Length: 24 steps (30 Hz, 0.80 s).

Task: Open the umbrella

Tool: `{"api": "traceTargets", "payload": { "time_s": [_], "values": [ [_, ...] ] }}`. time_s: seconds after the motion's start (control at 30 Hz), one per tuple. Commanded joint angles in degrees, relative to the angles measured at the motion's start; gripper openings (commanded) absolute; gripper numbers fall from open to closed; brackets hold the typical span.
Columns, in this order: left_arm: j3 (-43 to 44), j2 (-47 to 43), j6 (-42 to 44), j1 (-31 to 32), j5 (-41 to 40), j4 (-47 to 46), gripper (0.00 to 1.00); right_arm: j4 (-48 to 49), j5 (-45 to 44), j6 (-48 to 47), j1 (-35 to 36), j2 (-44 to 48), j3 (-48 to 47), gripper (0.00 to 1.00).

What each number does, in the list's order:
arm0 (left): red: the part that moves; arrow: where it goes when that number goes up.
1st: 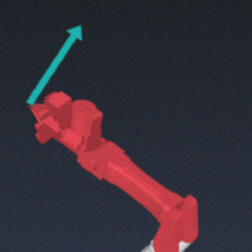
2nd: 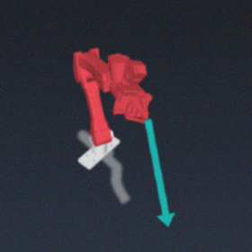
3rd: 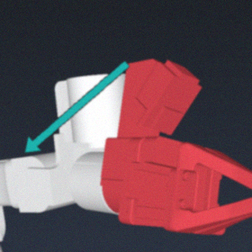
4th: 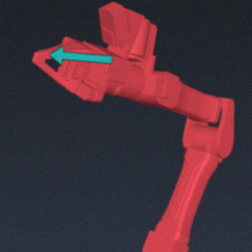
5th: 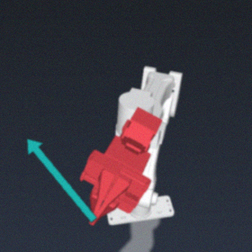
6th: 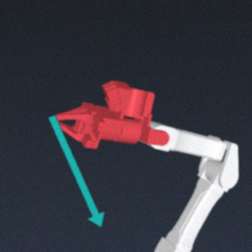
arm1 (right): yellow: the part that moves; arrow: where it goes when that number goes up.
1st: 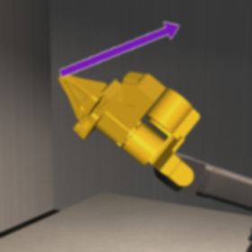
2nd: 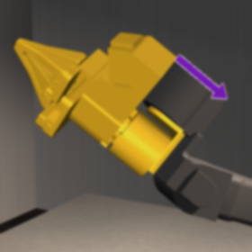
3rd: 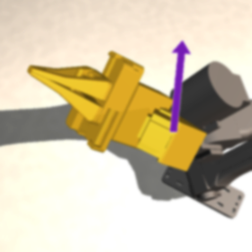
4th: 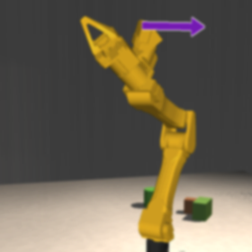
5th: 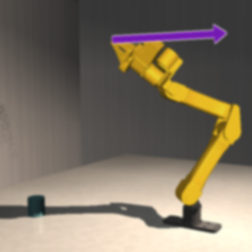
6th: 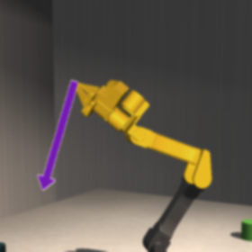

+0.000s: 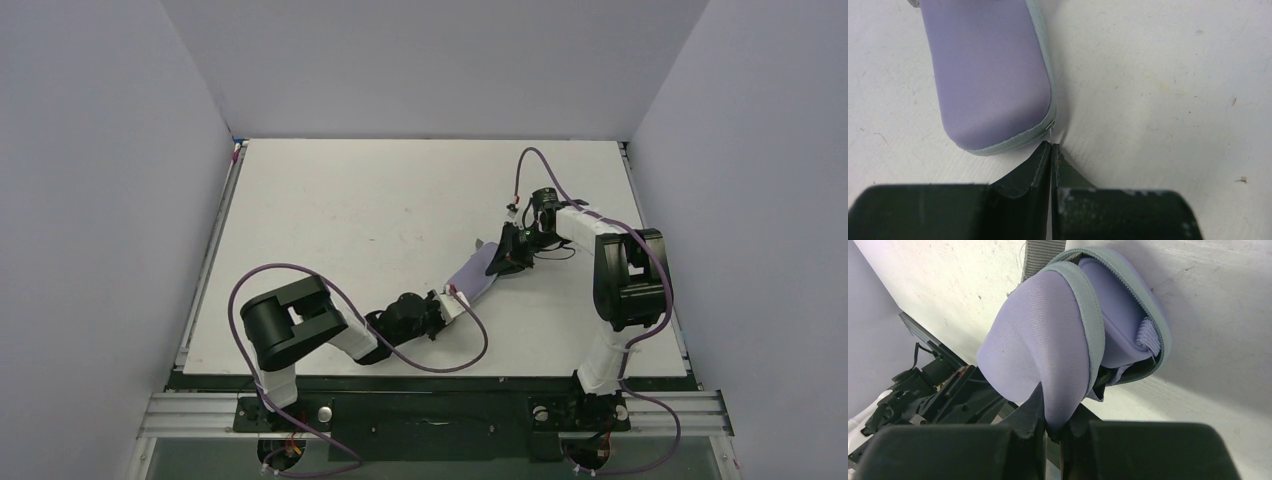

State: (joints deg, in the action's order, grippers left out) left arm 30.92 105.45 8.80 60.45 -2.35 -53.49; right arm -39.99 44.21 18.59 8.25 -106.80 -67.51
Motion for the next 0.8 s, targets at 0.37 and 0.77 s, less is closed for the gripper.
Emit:
{"api": "traceTargets", "payload": {
  "time_s": [0.37, 0.77],
  "values": [
    [-5.47, -6.85, 1.04, -4.87, -2.66, 2.06, 0.0, -7.29, -8.68, -17.22, 0.58, -6.39, -4.54, 0.0],
    [-2.99, -4.62, 6.08, -8.75, 0.02, -0.15, 0.0, -20.29, -7.17, -34.47, 5.51, -11.34, -15.38, 0.0]
  ]
}}
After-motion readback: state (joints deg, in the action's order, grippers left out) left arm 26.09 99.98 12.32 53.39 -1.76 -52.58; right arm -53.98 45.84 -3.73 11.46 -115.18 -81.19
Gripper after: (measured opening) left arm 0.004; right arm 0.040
